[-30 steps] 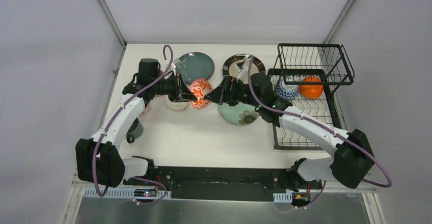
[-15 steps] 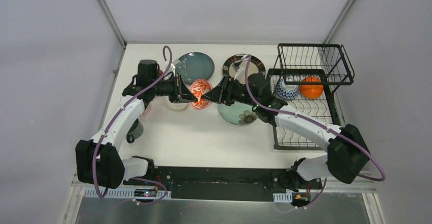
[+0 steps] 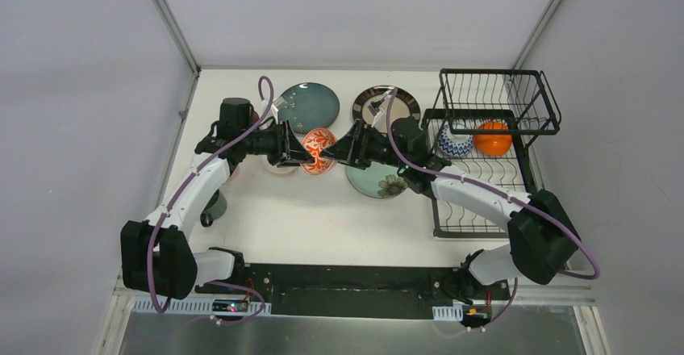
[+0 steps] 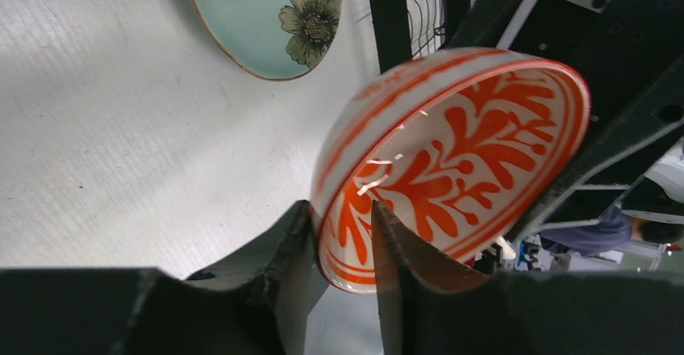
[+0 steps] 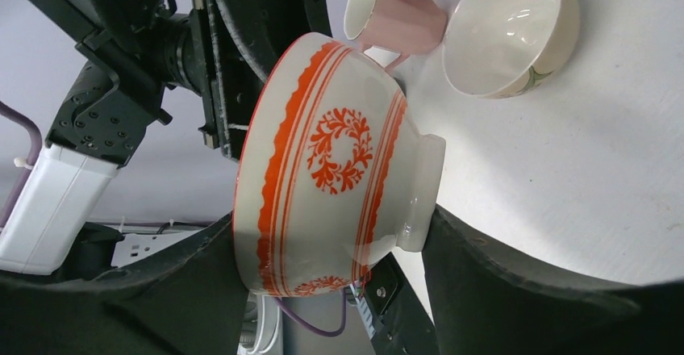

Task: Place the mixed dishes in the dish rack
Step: Turn the bowl upside down on the dish rack.

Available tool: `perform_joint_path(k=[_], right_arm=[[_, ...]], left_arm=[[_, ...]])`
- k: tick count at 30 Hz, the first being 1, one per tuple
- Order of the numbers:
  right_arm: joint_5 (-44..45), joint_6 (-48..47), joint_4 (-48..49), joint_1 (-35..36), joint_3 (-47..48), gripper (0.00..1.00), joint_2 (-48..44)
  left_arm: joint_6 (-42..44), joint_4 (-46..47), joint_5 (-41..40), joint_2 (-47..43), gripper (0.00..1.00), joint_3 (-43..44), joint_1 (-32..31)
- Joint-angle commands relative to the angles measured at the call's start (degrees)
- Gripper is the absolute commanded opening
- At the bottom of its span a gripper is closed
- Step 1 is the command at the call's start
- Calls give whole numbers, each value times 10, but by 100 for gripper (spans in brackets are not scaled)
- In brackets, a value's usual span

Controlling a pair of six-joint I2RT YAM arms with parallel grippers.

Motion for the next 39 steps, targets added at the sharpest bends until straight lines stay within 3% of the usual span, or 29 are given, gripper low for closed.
perform_joint_path(k=[1, 11, 18, 28, 39], right_arm=[[12, 23, 46, -14, -5, 49, 6], [24, 31, 45, -30, -21, 47, 5], [37, 30, 35, -45, -36, 46, -19], [125, -18, -98, -69, -67, 45, -137], [255, -35, -313, -92, -96, 43, -290]], left_arm=[[21, 6, 11, -21, 35, 5, 4], [42, -22, -4, -26, 59, 15, 4], [65, -53, -19, -37, 97, 24, 4], [131, -129, -103, -50, 99, 36, 4], [143, -135, -104, -48, 99, 31, 4]])
